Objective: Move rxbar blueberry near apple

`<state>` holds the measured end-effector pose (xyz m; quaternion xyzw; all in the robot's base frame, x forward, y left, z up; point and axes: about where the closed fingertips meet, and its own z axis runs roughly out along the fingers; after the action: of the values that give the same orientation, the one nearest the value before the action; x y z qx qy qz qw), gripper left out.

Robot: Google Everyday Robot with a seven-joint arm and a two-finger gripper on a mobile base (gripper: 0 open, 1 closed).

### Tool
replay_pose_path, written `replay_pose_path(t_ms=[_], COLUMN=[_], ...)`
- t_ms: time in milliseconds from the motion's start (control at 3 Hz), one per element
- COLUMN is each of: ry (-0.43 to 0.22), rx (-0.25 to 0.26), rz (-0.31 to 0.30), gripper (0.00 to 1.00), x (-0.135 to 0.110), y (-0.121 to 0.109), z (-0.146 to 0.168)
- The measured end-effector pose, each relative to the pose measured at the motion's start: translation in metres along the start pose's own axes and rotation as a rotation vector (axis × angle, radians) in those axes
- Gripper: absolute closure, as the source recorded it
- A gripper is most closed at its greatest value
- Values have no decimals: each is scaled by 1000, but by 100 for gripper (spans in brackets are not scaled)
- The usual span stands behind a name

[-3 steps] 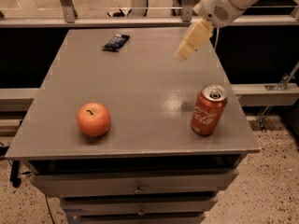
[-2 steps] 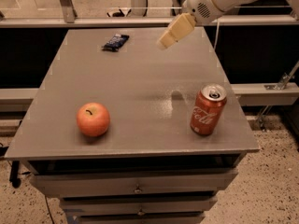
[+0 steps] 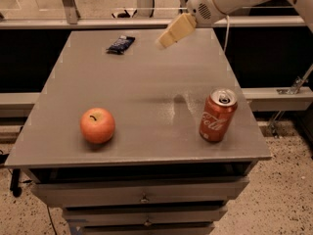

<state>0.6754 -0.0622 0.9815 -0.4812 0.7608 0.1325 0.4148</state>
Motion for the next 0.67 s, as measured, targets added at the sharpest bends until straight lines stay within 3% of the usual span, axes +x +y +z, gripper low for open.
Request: replay_pose_path(t_ms=[333, 667], ry=[-87, -145], rx=[13, 19], rz=[48, 51], gripper=[0, 0], x=[-37, -71], y=[11, 17], z=[46, 88])
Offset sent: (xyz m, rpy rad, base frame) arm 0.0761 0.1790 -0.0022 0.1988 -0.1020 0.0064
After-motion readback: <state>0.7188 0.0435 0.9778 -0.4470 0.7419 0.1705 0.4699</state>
